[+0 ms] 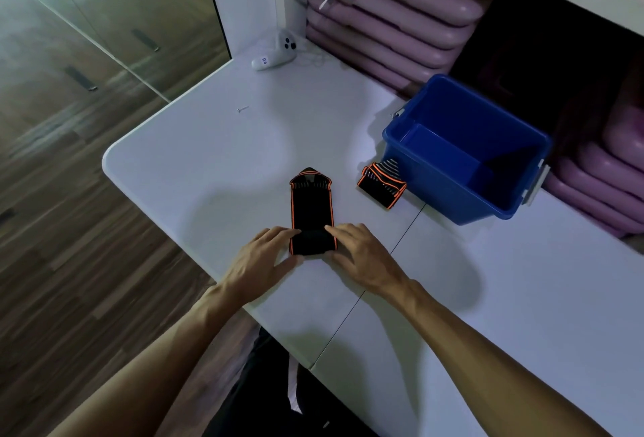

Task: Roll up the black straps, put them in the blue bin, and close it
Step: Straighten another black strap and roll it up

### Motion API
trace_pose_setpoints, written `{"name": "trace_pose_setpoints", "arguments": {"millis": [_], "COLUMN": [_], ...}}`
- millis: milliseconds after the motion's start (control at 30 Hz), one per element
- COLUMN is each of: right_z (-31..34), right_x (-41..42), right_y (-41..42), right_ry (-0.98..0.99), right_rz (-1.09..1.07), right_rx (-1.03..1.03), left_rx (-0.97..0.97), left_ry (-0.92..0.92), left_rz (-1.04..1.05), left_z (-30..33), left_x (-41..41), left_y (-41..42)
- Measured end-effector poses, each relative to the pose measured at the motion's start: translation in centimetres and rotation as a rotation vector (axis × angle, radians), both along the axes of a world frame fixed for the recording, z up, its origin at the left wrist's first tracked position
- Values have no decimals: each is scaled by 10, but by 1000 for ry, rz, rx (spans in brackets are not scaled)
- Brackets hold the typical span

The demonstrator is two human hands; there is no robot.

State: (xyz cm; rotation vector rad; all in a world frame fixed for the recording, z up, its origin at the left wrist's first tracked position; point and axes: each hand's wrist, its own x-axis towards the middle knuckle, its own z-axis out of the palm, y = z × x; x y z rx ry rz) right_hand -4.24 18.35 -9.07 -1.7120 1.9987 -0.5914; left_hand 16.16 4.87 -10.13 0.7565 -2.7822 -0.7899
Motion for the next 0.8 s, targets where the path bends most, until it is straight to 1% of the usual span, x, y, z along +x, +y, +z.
{"name": "trace_pose_setpoints", "arguments": {"millis": [133,200,267,333,400,500,533,600,667,733,800], "right_z": [10,11,11,8,6,7,7,6,2,-1,-4], "right_x": [-4,-4,-1,2,4,7,9,12,12,8,2], "right_y": [-13,-21,-29,-36,-39,-43,-45,-46,-44,-35,-21], "right_ry": [-211,-303,-359,-374,-374,-365,-352,-302,-246,-193,-56], "right_rz": [-99,-185,-261,-319,-371,-416,-416,-403,-370,-322,-229], "right_rx": [57,57,53,70,73,30,11,-37,-78,-3,85], "left_rx": [111,229,330,363,384,383,387,391,310,211,172], "left_ry": [8,-3,-57,-140,-208,-221,-190,-72,42,114,142], "left_rz": [25,99,166,218,289,389,430,493,471,421,361], "left_z": [3,8,15,19,21,20,20,21,21,19,15], "left_x": [-6,-14,-24,-34,-43,-50,-50,-48,-45,-45,-41], "left_y": [-11,-16,-22,-28,-31,-30,-30,-29,-24,-18,-15]}}
